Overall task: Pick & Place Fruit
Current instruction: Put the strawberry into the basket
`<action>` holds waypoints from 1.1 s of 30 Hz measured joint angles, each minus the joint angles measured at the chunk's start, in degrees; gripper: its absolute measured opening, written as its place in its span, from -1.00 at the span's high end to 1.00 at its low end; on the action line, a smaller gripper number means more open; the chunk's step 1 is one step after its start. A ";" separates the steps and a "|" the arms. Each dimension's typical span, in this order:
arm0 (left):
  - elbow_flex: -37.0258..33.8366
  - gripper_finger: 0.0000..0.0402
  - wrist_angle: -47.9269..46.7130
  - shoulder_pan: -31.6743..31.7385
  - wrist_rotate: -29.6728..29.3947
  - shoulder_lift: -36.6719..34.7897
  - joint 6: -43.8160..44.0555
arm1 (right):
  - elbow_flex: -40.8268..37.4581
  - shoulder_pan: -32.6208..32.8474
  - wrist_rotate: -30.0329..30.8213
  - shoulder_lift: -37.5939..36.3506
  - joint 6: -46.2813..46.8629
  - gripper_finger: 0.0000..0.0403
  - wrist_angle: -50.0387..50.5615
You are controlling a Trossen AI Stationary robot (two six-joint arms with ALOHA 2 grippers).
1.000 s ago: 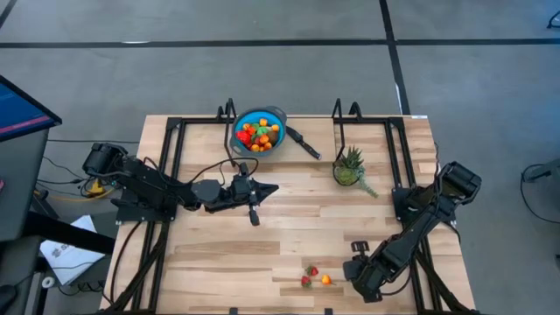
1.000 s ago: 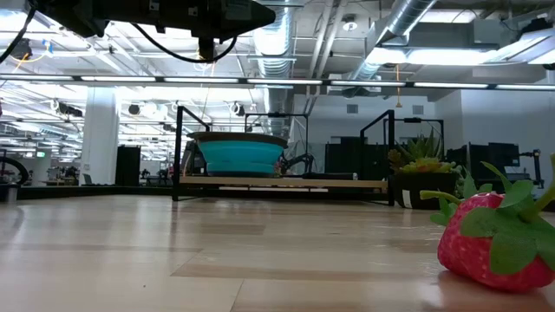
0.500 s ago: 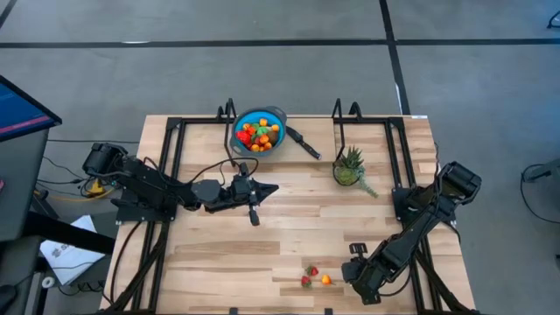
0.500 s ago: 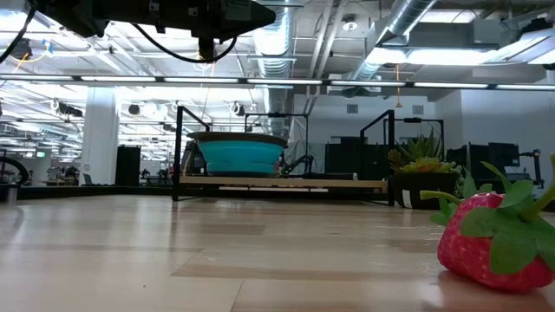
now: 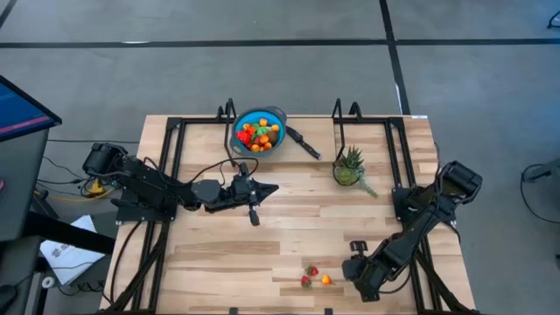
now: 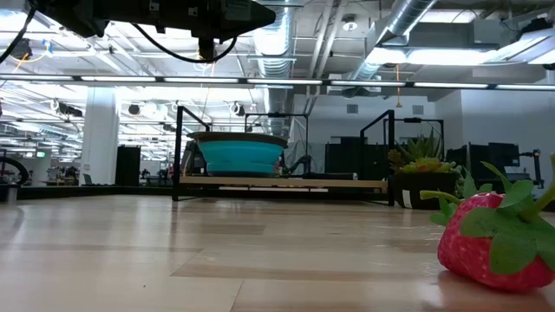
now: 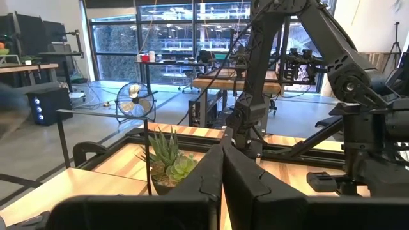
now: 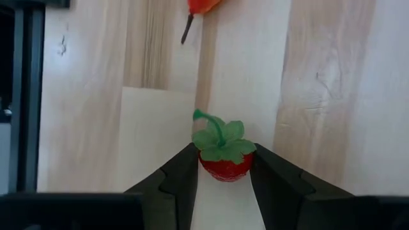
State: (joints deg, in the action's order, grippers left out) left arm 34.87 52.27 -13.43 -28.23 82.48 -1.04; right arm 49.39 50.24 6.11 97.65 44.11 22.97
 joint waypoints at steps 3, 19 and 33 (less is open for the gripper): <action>0.00 0.98 0.00 0.00 -0.01 0.00 0.02 | -1.31 0.00 0.26 -0.22 1.47 0.37 -1.49; 0.00 0.98 -0.23 0.00 -0.01 0.00 0.00 | -1.49 -0.01 0.01 -0.40 1.97 0.48 -3.22; 0.00 0.98 -0.35 0.00 -0.02 0.00 -0.03 | -1.74 -7.86 -0.22 -9.58 -5.99 0.65 -2.48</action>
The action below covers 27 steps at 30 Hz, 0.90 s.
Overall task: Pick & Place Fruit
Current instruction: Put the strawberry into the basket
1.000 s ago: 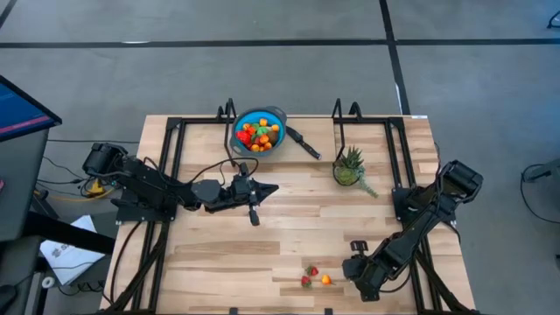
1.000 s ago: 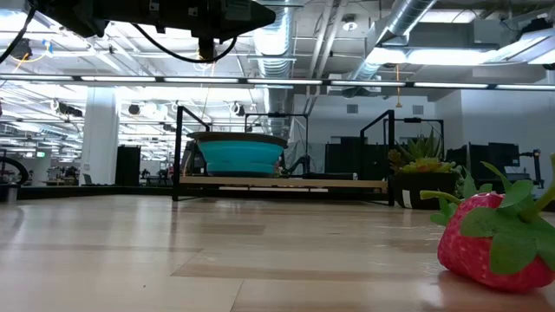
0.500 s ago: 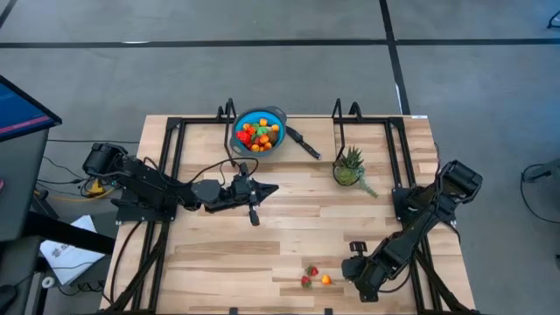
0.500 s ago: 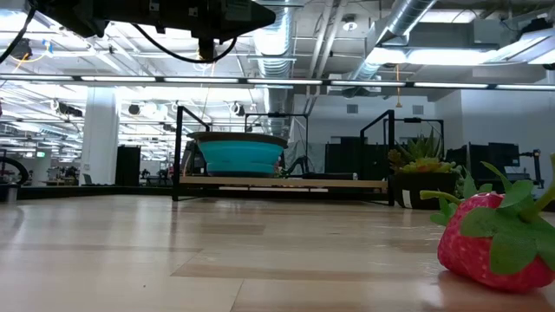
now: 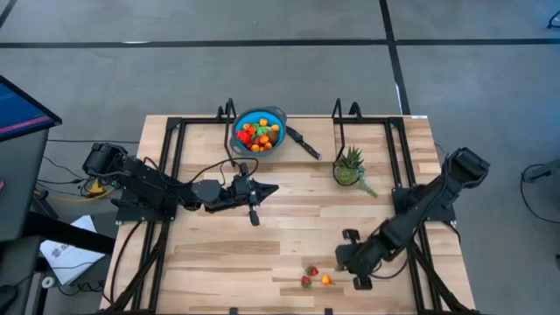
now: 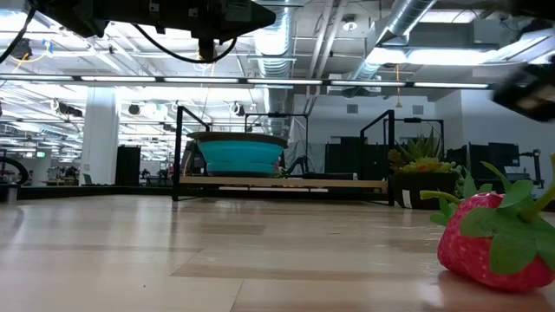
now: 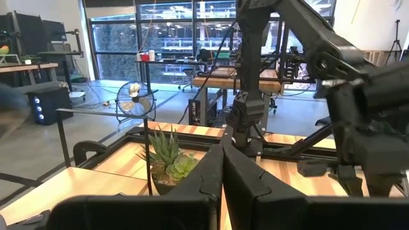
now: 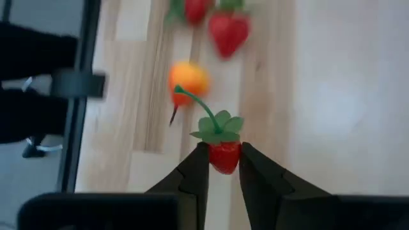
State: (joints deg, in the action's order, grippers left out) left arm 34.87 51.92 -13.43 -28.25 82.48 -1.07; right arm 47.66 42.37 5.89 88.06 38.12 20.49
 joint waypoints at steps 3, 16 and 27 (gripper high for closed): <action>0.00 0.98 -0.02 0.02 0.00 0.00 -0.14 | 0.04 -3.37 0.22 -2.84 -3.23 0.76 -0.24; 0.04 0.98 -4.57 -0.38 -0.17 -0.07 0.61 | 0.13 -14.36 0.20 -6.24 -5.77 0.92 1.92; 0.02 0.98 -21.40 -3.13 13.88 -0.02 18.96 | 0.17 -14.76 5.78 -6.81 -10.60 0.99 1.15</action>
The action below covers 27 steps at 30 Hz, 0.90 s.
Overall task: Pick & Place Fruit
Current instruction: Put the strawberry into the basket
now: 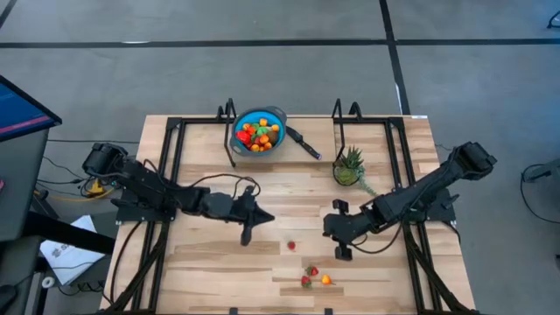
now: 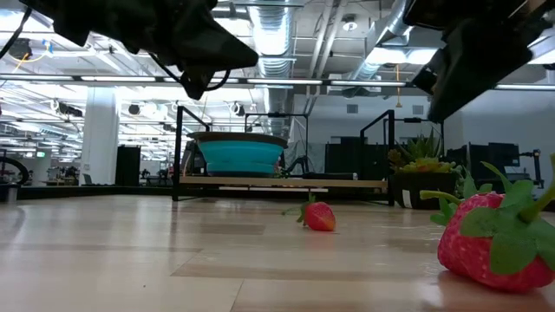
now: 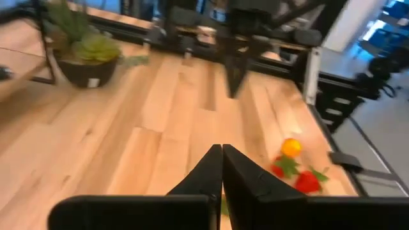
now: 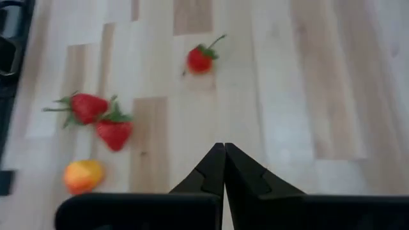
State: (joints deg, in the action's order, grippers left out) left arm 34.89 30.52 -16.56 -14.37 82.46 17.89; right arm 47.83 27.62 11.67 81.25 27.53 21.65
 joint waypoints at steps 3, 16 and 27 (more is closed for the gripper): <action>0.00 0.97 0.00 -0.55 0.78 0.00 0.00 | 0.00 -0.04 1.97 0.00 -1.14 0.99 -0.62; 0.00 0.99 -0.13 0.37 0.80 0.22 -0.01 | 0.00 -0.03 4.13 -4.25 -11.20 1.00 -0.01; 0.00 0.99 -0.13 4.43 0.74 0.22 -4.26 | -4.03 -6.32 5.73 -18.51 -18.66 1.00 5.95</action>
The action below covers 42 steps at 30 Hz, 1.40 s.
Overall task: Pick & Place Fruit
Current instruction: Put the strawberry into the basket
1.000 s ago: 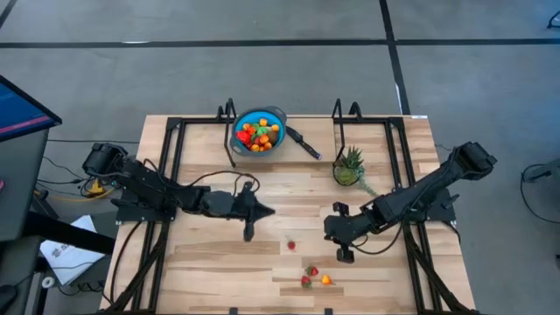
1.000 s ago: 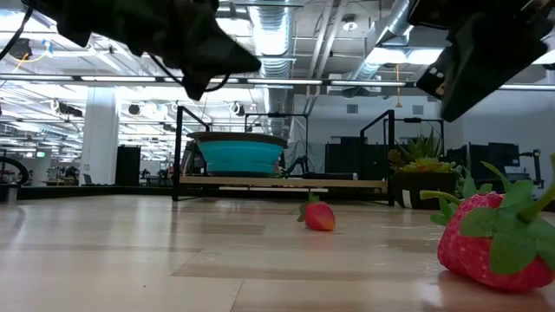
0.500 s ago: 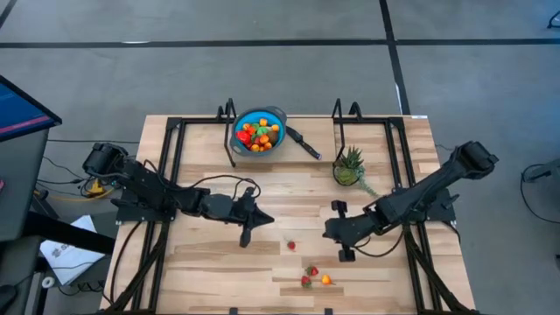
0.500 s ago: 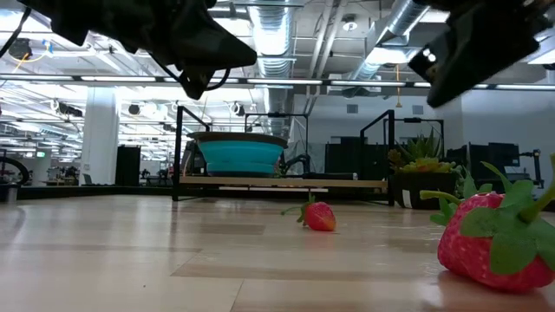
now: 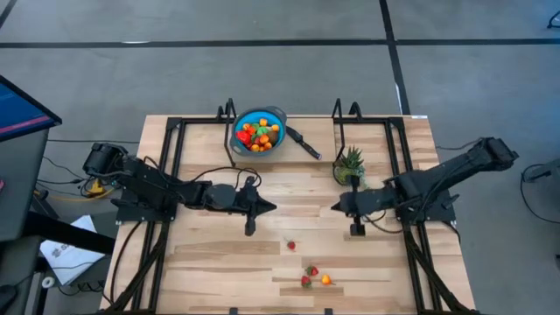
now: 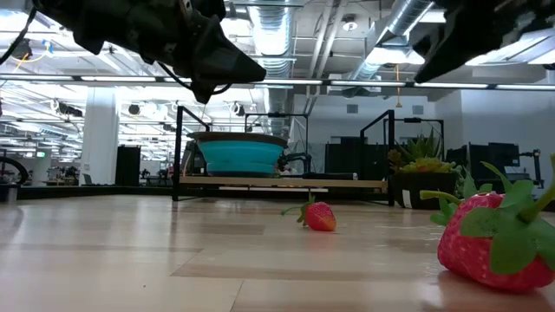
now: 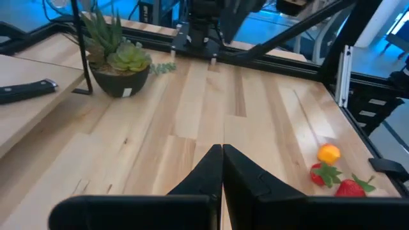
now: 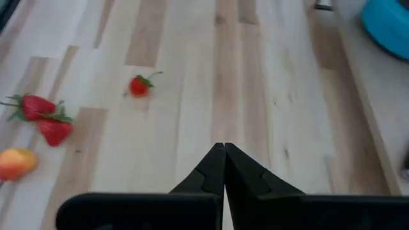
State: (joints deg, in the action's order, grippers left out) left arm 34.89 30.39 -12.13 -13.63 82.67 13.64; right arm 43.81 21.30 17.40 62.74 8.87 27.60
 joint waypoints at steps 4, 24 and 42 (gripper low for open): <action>0.02 0.99 0.21 0.12 0.02 0.55 -0.07 | -5.58 -2.36 0.01 -5.85 2.26 1.00 -2.28; 7.41 0.99 4.09 -0.01 6.54 17.20 -8.79 | -17.90 0.56 0.88 -28.00 -1.51 1.00 -19.44; 7.41 0.90 4.11 1.89 12.81 17.18 -19.29 | -17.90 -7.04 0.84 -46.00 -4.60 1.00 -15.31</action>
State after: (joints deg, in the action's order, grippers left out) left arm 42.30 34.50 -10.24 -0.82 99.85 -5.65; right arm 25.91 14.27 18.24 16.74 4.26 12.29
